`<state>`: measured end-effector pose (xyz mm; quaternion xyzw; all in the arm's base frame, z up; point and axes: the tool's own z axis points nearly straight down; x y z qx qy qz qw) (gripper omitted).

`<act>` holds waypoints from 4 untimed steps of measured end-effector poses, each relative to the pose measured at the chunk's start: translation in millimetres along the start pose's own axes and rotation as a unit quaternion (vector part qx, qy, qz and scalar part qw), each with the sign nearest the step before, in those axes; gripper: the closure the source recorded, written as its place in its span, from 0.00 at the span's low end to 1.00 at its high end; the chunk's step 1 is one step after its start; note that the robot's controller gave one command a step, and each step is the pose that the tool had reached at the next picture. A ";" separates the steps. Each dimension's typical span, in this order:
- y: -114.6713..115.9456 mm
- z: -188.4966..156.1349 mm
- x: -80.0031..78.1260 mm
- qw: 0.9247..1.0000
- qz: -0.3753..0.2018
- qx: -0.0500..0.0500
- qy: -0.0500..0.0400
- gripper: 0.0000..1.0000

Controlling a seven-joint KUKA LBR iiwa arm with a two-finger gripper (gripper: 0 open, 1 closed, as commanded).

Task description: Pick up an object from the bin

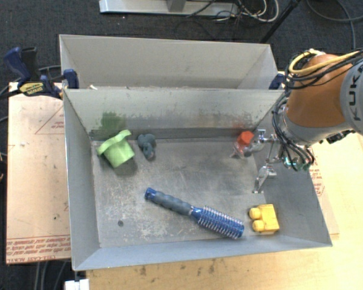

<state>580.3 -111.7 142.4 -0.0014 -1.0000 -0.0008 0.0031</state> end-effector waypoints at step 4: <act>51.7 18.9 94.8 1.000 -0.016 0.001 -0.005 0.00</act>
Offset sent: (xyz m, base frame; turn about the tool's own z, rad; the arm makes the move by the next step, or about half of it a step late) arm -0.0529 0.0430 0.0489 0.2098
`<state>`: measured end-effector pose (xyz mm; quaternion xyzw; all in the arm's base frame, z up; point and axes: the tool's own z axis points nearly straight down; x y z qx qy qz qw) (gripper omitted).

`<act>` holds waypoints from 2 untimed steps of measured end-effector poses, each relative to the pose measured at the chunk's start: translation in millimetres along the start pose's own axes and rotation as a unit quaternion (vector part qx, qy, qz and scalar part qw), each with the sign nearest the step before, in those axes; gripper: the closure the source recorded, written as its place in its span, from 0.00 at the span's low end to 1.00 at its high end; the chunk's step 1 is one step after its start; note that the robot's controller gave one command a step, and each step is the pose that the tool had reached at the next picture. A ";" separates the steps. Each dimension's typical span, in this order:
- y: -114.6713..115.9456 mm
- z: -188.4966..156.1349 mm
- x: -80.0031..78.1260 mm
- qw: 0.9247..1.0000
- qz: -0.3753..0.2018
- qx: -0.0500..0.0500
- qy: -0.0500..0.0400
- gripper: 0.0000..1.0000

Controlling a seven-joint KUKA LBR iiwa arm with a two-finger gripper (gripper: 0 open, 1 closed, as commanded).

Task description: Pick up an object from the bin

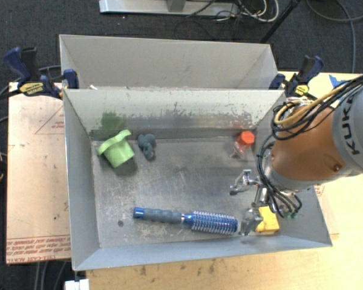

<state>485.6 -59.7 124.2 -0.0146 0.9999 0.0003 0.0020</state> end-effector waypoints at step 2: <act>37.6 32.0 3.9 0.991 -0.130 -0.001 0.002 1.00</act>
Offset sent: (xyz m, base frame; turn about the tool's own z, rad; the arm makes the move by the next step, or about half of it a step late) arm -0.0052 0.0366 -0.0314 -0.2615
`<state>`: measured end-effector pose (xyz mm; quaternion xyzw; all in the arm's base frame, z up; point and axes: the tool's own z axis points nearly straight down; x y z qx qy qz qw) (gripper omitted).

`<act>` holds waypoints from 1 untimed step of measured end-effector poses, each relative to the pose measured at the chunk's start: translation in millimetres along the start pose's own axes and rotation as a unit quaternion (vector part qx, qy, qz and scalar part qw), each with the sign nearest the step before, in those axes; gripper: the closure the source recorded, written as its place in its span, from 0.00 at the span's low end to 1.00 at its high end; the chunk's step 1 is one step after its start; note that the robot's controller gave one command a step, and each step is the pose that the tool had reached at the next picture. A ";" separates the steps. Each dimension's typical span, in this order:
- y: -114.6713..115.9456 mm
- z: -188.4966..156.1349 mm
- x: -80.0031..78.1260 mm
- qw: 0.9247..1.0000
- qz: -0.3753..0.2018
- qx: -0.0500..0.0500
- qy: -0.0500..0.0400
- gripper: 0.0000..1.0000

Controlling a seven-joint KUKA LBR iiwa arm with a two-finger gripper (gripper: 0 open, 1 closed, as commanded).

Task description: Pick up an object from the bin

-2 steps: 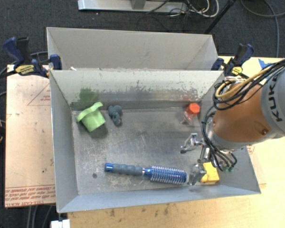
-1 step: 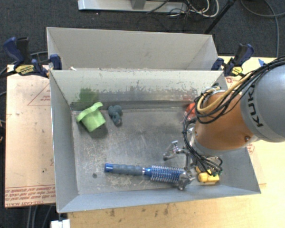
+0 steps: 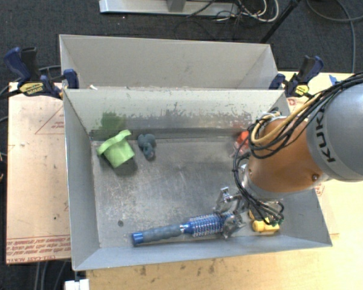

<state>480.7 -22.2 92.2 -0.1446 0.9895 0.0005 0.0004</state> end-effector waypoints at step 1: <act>-17.8 -172.6 3.0 0.995 -0.097 0.003 -0.004 1.00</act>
Offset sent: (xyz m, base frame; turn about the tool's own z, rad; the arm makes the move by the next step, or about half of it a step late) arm 0.0001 -0.0179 0.1695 -0.1968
